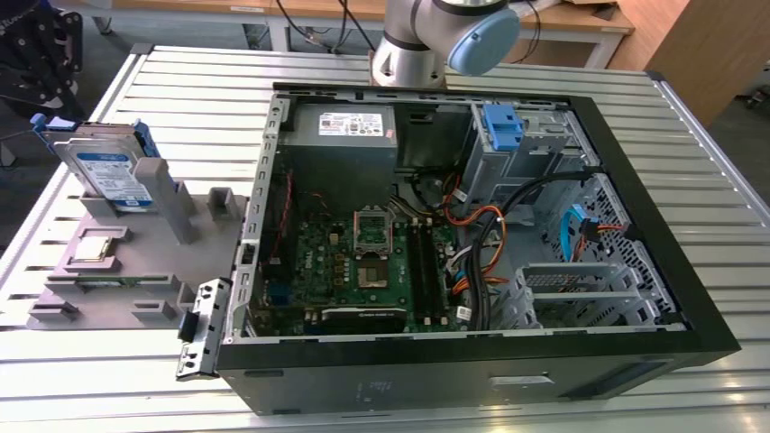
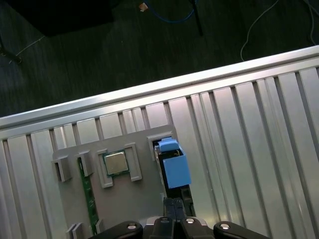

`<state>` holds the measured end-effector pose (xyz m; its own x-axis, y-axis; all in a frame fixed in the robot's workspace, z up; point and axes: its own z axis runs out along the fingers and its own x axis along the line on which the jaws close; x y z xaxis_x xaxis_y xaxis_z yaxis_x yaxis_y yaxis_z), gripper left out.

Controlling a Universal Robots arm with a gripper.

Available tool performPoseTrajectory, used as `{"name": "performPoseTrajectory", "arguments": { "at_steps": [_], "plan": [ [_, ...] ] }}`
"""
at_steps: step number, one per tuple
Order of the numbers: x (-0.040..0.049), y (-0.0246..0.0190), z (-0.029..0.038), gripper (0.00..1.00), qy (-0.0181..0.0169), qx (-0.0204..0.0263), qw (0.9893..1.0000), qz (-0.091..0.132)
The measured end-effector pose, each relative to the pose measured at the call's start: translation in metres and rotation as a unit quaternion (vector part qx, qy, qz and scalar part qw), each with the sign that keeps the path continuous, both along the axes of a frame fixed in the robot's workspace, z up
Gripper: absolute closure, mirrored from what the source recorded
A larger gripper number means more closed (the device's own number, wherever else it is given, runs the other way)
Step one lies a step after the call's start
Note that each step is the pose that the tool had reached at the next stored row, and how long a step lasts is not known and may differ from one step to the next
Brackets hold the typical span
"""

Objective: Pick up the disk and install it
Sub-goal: 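Pick up the disk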

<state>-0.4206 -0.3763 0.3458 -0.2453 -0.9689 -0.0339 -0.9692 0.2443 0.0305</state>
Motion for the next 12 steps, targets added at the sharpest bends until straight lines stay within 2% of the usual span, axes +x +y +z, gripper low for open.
{"name": "performPoseTrajectory", "arguments": {
  "at_steps": [12],
  "plan": [
    [0.0018, 0.0, -0.0062, 0.89, 0.0, 0.0002, 1.0, 0.0]
  ]
}}
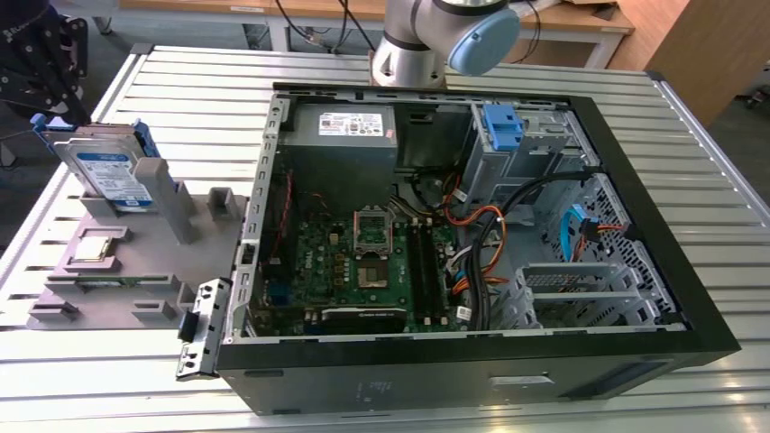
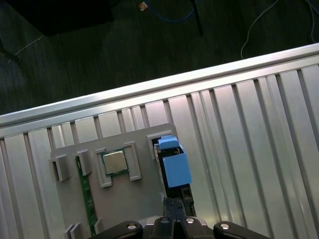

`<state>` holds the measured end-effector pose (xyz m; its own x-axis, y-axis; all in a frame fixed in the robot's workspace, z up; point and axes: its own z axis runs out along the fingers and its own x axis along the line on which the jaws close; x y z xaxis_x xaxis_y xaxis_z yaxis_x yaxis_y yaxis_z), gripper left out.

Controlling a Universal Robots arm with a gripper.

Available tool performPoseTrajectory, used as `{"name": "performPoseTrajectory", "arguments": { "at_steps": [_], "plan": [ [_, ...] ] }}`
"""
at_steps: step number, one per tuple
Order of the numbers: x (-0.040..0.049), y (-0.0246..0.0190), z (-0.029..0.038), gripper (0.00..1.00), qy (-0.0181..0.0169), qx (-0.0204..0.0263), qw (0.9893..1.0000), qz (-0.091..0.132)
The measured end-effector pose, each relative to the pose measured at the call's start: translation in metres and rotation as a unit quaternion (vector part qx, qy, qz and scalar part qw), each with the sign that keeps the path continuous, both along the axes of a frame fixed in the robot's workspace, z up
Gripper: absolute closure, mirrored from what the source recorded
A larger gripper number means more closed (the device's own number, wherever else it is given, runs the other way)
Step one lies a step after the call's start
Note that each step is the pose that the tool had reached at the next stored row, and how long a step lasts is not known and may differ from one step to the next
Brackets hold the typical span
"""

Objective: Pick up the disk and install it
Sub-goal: 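Pick up the disk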

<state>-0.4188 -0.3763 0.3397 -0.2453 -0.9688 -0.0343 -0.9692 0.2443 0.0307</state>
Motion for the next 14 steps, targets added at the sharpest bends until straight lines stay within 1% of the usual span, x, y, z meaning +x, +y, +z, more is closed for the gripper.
{"name": "performPoseTrajectory", "arguments": {
  "at_steps": [8, 14],
  "plan": [
    [0.0018, 0.0, -0.0006, 0.89, -0.0001, 0.0021, 1.0, 0.001],
    [0.0021, 0.0, -0.0015, 0.89, 0.0, 0.0032, 0.9998, 0.02]
  ]
}}
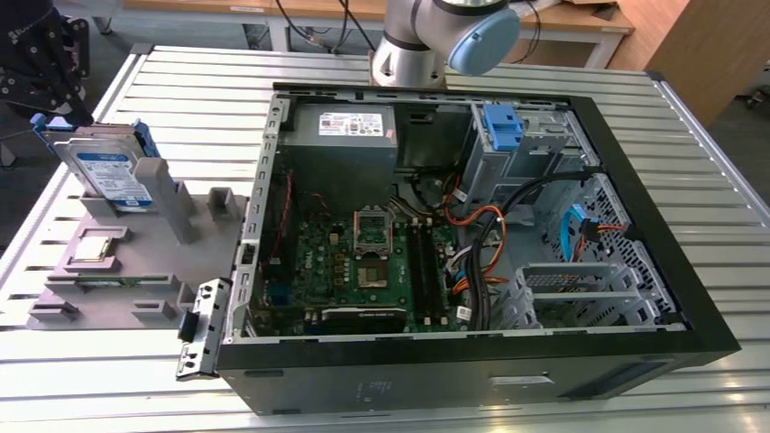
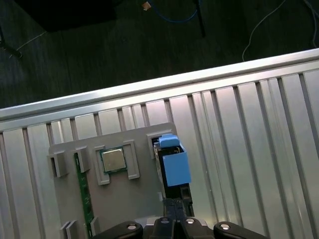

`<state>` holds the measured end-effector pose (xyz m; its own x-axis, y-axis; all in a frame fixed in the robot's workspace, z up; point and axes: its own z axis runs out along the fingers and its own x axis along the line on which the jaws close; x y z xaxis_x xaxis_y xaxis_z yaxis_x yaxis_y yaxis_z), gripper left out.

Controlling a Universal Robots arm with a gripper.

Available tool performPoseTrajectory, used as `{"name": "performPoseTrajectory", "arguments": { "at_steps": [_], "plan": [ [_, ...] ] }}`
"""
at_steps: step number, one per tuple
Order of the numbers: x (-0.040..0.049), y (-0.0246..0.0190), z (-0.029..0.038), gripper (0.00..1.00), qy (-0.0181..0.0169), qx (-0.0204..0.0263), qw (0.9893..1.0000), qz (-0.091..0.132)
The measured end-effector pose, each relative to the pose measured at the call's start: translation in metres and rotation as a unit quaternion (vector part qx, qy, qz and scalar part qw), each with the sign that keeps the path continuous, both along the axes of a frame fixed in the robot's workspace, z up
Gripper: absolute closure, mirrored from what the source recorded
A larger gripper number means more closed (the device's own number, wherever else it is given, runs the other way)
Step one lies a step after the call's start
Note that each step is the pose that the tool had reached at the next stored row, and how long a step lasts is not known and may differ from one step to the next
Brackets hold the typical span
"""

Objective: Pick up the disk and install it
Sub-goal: 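Pick up the disk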

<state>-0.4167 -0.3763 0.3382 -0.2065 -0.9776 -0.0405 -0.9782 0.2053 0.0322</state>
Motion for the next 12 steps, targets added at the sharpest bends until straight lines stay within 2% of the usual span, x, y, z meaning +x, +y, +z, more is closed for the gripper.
{"name": "performPoseTrajectory", "arguments": {
  "at_steps": [6, 9, 12],
  "plan": [
    [0.0, 0.0, -0.0004, 0.89, 0.0, 0.0005, 1.0, 0.003],
    [0.0, 0.0, -0.0004, 0.89, -0.0001, 0.0055, 1.0, 0.005],
    [0.0, 0.0, -0.0004, 0.89, -0.0001, 0.0059, 1.0, 0.005]
  ]
}}
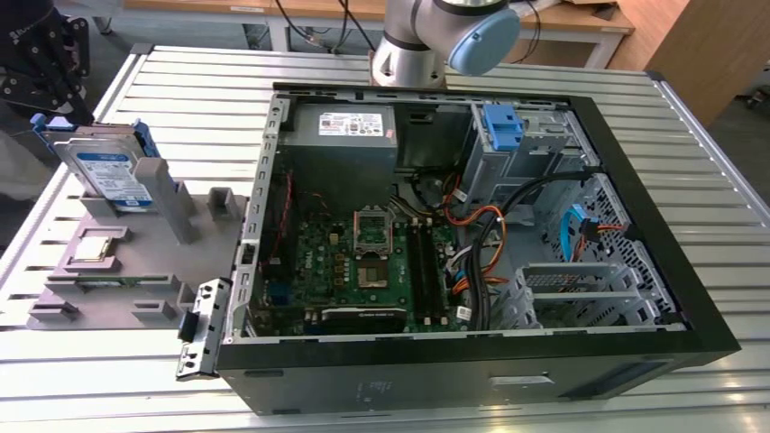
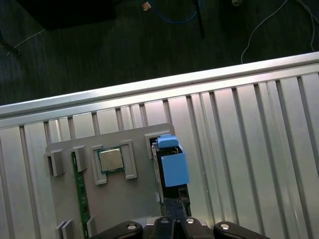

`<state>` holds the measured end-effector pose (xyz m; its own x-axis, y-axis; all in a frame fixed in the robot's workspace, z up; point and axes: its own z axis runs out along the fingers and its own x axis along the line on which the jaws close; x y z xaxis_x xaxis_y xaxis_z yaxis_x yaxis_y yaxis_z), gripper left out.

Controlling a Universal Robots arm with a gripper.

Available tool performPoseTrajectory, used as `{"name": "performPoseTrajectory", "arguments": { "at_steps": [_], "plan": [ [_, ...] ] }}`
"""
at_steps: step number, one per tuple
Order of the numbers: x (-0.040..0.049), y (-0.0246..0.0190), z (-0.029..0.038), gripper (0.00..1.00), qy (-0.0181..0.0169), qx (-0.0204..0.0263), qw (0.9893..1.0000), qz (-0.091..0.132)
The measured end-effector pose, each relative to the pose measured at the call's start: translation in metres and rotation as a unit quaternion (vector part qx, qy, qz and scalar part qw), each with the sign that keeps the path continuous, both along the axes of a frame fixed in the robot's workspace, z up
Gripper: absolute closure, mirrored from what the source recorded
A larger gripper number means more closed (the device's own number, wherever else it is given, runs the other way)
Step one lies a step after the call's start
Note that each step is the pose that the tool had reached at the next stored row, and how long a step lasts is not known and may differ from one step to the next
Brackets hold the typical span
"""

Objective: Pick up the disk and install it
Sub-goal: 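Pick up the disk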

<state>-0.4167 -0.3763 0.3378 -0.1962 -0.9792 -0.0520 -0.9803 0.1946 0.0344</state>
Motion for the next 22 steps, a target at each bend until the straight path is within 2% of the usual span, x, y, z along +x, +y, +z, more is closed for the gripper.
{"name": "performPoseTrajectory", "arguments": {
  "at_steps": [5, 12, 22],
  "plan": [
    [0.0, -0.0001, 0.0, 0.89, 0.0, 0.0, 1.0, 0.0],
    [0.0, 0.0, -0.0007, 0.89, 0.0, 0.0, 0.9999, 0.015],
    [0.0, 0.0, -0.0011, 0.89, 0.0, 0.0, 0.9999, 0.017]
  ]
}}
